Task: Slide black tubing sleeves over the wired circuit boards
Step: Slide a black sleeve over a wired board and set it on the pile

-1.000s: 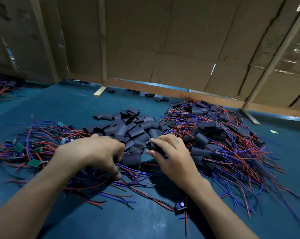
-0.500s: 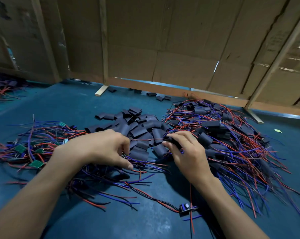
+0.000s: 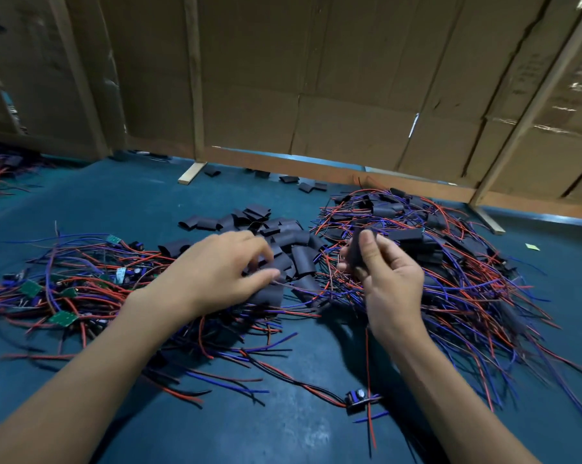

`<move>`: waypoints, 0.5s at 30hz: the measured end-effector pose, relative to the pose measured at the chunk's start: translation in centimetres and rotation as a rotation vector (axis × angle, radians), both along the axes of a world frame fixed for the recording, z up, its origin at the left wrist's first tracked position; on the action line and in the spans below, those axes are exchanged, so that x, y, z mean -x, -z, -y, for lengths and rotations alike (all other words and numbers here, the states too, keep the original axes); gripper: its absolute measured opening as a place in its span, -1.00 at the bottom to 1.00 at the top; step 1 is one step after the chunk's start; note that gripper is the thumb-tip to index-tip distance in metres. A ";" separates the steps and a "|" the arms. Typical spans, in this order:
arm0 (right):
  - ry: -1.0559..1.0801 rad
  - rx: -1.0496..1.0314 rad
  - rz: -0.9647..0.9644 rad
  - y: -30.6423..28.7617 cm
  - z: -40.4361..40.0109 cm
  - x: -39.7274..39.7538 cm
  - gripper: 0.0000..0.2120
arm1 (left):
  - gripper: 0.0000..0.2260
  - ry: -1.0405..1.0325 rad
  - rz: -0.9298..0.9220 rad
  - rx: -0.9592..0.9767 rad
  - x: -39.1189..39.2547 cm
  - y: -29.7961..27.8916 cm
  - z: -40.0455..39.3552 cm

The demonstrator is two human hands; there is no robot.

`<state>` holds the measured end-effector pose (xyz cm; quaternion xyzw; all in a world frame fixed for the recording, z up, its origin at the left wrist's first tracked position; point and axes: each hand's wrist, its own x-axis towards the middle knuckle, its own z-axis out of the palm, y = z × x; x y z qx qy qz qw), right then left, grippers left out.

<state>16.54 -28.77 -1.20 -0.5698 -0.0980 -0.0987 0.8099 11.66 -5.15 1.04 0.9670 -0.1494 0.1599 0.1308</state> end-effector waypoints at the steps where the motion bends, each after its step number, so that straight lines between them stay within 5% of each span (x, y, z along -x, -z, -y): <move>1: -0.068 -0.136 -0.056 -0.7 0.1 0.0 -0.79 | -0.70 -0.020 -0.069 -0.061 -0.1 0.2 0.1; 5: -0.234 -0.408 -0.141 -3.1 1.3 0.0 -0.73 | -0.56 -0.086 -0.357 -0.182 -0.4 0.9 -0.3; 8: -0.224 -0.353 -0.025 -5.4 2.4 -0.7 -0.76 | -0.54 -0.119 -0.401 -0.130 -0.6 1.2 -0.7; 10: -0.087 -0.051 0.235 -7.7 4.1 -1.7 -0.83 | -0.51 -0.154 -0.390 -0.115 -0.7 1.1 -1.0; 13: 0.385 0.753 0.663 -11.0 7.9 -4.4 -0.81 | -0.44 -0.230 -0.385 -0.104 -0.8 0.9 -1.6; 15: 0.520 1.009 0.703 -12.5 10.4 -6.0 -0.77 | -0.47 -0.257 -0.391 -0.076 -0.8 0.8 -1.8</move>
